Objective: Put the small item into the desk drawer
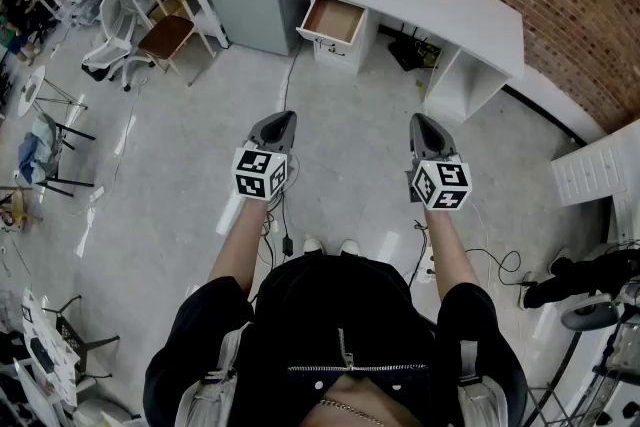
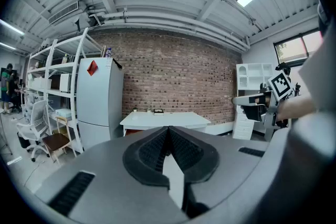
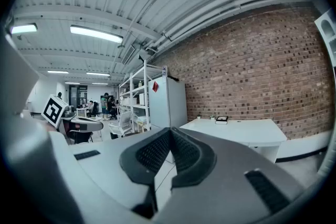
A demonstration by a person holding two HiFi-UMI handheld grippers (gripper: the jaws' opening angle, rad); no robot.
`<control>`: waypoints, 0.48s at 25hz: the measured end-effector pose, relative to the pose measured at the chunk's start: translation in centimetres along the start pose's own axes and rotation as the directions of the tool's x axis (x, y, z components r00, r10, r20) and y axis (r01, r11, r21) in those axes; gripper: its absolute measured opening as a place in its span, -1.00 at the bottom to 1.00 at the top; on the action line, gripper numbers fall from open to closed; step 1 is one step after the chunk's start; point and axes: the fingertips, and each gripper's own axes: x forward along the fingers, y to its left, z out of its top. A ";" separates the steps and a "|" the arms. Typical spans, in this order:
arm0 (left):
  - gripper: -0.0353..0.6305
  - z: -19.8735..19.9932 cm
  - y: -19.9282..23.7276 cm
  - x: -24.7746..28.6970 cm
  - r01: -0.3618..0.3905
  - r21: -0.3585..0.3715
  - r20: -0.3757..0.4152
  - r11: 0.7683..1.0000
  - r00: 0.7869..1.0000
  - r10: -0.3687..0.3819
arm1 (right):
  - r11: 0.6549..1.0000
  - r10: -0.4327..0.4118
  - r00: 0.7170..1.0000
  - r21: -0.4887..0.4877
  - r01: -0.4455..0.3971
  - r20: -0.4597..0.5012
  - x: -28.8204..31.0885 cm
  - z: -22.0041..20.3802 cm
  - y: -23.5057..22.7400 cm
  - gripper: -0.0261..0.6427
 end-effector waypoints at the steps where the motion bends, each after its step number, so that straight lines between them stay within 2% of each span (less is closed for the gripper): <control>1: -0.83 0.0 0.1 0.1 0.002 0.001 0.001 1.000 1.000 -0.002 | 1.000 0.010 1.000 0.009 -0.010 0.005 0.2 -0.1 0.2 -0.91; 5: -0.83 0.2 1.0 0.6 0.006 0.013 0.006 1.000 1.000 -0.006 | 0.999 0.036 0.999 0.034 -0.037 0.023 1.2 -0.3 0.7 -0.90; 12: -0.83 -0.2 2.0 1.2 0.048 0.032 -0.004 0.998 0.999 -0.047 | 0.999 0.022 1.000 0.029 -0.022 0.006 2.5 -0.9 1.7 -0.90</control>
